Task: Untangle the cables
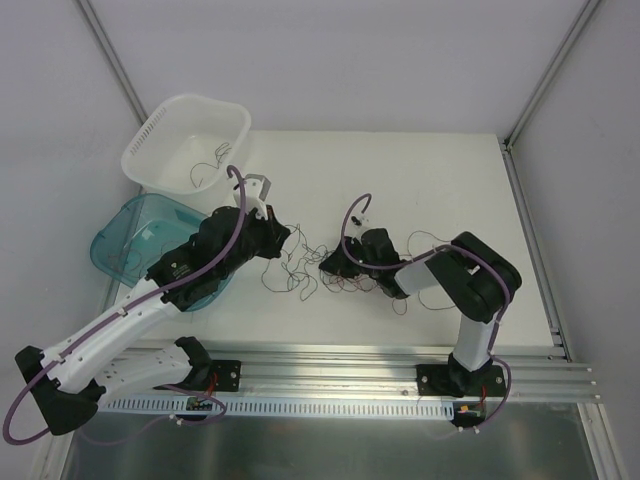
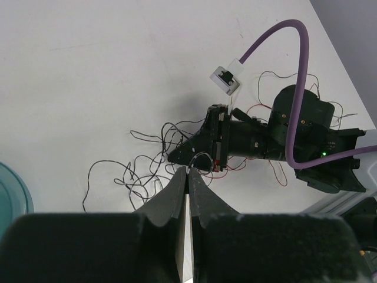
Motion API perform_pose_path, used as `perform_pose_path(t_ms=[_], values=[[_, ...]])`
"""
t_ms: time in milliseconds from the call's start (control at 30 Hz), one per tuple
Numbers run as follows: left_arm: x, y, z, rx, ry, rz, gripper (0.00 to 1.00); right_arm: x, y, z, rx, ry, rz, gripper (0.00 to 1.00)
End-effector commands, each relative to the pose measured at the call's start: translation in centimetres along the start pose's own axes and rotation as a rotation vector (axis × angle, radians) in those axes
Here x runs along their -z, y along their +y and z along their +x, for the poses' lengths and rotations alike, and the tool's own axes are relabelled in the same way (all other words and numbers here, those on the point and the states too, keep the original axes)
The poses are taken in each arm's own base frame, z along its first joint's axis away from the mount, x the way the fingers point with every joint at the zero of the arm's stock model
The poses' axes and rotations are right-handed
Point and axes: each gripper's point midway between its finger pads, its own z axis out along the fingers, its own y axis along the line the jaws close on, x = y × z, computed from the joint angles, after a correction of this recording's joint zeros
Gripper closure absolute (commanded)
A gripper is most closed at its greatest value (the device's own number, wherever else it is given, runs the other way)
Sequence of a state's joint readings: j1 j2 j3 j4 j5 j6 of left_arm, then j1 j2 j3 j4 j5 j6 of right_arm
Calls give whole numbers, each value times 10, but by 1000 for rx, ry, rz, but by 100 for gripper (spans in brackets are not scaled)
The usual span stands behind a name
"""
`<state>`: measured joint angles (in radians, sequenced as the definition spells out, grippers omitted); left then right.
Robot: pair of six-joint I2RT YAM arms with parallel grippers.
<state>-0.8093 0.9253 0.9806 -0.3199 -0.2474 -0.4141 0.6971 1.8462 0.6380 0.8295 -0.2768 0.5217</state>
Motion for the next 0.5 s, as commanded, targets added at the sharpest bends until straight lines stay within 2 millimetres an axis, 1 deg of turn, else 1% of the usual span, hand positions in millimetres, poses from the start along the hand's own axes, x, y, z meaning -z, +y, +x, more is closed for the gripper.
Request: perform_pose_path(t_ms=[0, 67, 100, 133, 200, 233, 267, 300, 333, 367, 400, 433, 467], values=[[4, 6, -10, 39, -44, -23, 100, 0, 15, -9, -7, -38, -84, 87], [5, 7, -10, 33, -47, -31, 100, 2, 14, -12, -9, -49, -86, 91], [5, 8, -10, 29, -48, -32, 100, 4, 12, -14, -11, -57, -82, 96], [5, 10, -11, 25, -52, -41, 100, 7, 11, -16, -11, -66, -79, 99], [7, 17, -13, 5, -57, -75, 100, 19, 8, -23, -18, -91, -73, 99], [9, 23, -19, 4, -69, -96, 100, 25, 8, -27, -23, -100, -77, 99], [12, 30, -22, -9, -79, -126, 100, 32, -2, -31, -37, -110, -52, 99], [14, 35, -25, -14, -80, -145, 100, 46, 3, -40, -31, -141, -59, 99], [18, 43, -28, -17, -80, -170, 100, 54, -1, -43, -34, -144, -49, 99], [22, 56, -35, -21, -100, -214, 100, 65, -15, -49, -40, -149, -1, 99], [25, 65, -38, -23, -107, -248, 100, 81, -8, -62, -23, -192, -11, 99], [29, 74, -38, -31, -103, -283, 100, 91, -8, -70, -16, -204, 2, 99], [34, 87, -43, -34, -114, -331, 100, 104, -28, -69, -43, -181, 78, 99]])
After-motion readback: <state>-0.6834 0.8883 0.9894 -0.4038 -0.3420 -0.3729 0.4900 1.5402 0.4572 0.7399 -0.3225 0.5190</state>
